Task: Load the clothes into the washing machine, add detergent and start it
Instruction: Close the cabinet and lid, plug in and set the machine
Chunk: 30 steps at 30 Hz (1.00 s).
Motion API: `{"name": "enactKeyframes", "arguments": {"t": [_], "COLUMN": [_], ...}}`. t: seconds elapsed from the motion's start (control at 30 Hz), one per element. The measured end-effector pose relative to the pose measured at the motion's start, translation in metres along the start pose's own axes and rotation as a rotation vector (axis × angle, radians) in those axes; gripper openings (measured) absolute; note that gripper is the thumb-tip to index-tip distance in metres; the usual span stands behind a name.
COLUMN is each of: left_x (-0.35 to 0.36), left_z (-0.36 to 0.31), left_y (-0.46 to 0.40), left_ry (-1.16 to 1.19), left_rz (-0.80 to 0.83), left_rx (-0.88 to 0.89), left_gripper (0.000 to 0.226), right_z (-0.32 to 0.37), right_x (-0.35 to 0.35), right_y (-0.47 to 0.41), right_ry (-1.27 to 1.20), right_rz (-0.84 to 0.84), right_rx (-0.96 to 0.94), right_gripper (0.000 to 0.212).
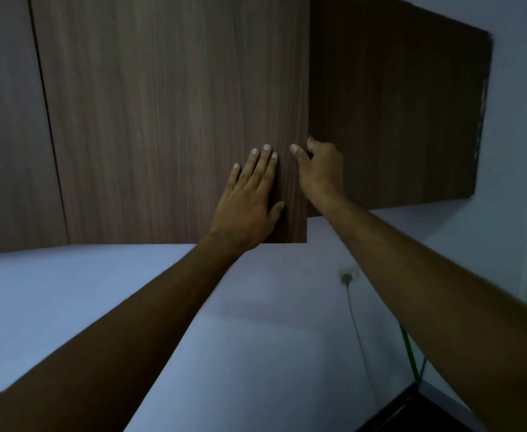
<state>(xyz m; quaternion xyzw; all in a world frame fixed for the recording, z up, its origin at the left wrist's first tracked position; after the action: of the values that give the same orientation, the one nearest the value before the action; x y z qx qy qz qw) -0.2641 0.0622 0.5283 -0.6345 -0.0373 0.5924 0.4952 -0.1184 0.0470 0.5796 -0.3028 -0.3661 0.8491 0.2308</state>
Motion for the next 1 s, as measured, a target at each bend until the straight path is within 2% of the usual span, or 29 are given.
{"name": "enactKeyframes", "arguments": {"t": [0.13, 0.23, 0.3, 0.43, 0.63, 0.8, 1.0], "left_x": [0.020, 0.033, 0.038, 0.053, 0.077, 0.089, 0.099], "left_z": [0.014, 0.024, 0.030, 0.044, 0.061, 0.068, 0.073], "left_y": [-0.017, -0.029, -0.038, -0.056, -0.074, -0.090, -0.113], "left_ry": [-0.062, -0.136, -0.143, -0.168, -0.231, -0.258, -0.294], "left_rz": [-0.015, -0.046, -0.069, -0.084, -0.117, -0.143, -0.155], "left_rx": [0.016, 0.042, 0.066, 0.074, 0.062, 0.043, 0.107], "left_gripper": [0.075, 0.072, 0.068, 0.064, 0.072, 0.073, 0.072], "right_z": [-0.015, -0.026, -0.034, -0.050, -0.075, -0.087, -0.101], "right_x": [0.013, 0.039, 0.057, 0.073, 0.092, 0.112, 0.129], "right_y": [-0.014, -0.024, -0.029, -0.045, -0.070, -0.083, -0.097], "right_ry": [-0.005, 0.014, -0.015, 0.146, 0.311, 0.304, 0.338], "right_rz": [-0.019, 0.065, 0.104, 0.090, 0.133, 0.113, 0.102], "right_rx": [0.030, 0.040, 0.038, 0.025, 0.043, 0.047, 0.035], "right_gripper": [0.037, 0.071, 0.079, 0.078, 0.077, 0.073, 0.075]}}
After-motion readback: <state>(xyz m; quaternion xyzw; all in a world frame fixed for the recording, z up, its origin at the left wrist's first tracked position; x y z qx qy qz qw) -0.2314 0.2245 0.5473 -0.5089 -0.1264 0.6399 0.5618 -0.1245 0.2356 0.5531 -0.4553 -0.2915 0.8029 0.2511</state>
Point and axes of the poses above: each hand's wrist, its own y-axis away from the middle knuckle, its own x-axis out of the palm, z = x × y, the point moved 4 cm from there along -y, towards the middle knuckle, and after that the axes turned 13 degrees about z, right-handed, at the moved point
